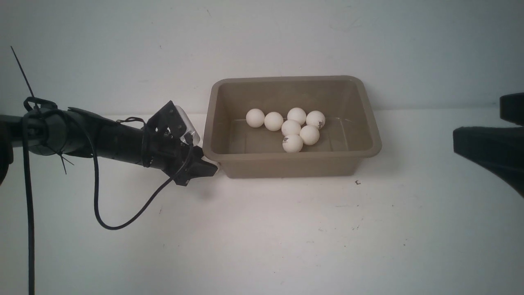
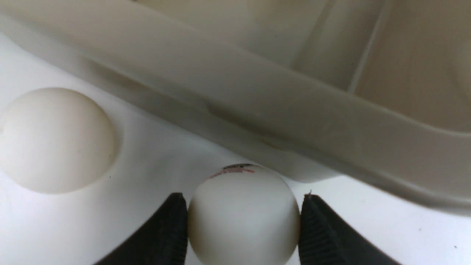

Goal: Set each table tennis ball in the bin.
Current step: Use the left arm to clamp the table tennis ball closest to it, then use the left arm to put the table tennis ball into the box

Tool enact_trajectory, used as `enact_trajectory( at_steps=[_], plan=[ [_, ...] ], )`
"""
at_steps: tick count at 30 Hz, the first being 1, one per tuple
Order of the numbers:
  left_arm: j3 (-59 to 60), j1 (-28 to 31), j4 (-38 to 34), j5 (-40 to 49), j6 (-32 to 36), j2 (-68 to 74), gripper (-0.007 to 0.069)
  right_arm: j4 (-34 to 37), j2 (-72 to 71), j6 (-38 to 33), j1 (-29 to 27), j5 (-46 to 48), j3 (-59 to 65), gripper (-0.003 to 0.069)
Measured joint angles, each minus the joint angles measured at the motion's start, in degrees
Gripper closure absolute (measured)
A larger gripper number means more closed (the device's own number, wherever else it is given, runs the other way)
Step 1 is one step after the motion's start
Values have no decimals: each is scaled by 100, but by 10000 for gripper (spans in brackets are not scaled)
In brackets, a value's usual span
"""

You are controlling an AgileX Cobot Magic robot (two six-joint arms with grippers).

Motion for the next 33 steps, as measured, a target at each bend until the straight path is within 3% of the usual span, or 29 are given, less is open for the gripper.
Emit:
enact_trajectory(
  at_steps=[10,14,20,26,33],
  plan=[
    [-23,224,354,-165,-142,-67,279,110,0,-69,0,17,0,76],
    [-17,798,562,76,-392,-269,279,209,0,-171,0,43,0,76],
    [-13,1157,-577,1462,115,-650,279,226,0,-256,0,49,0,76],
    [-13,812,-1785,1676,918,-693,279,227,0,-276,0,49,0,76],
    [-13,-98,-2057,1291,1813,-693,279,227,0,-276,0,44,0,76]
  ],
)
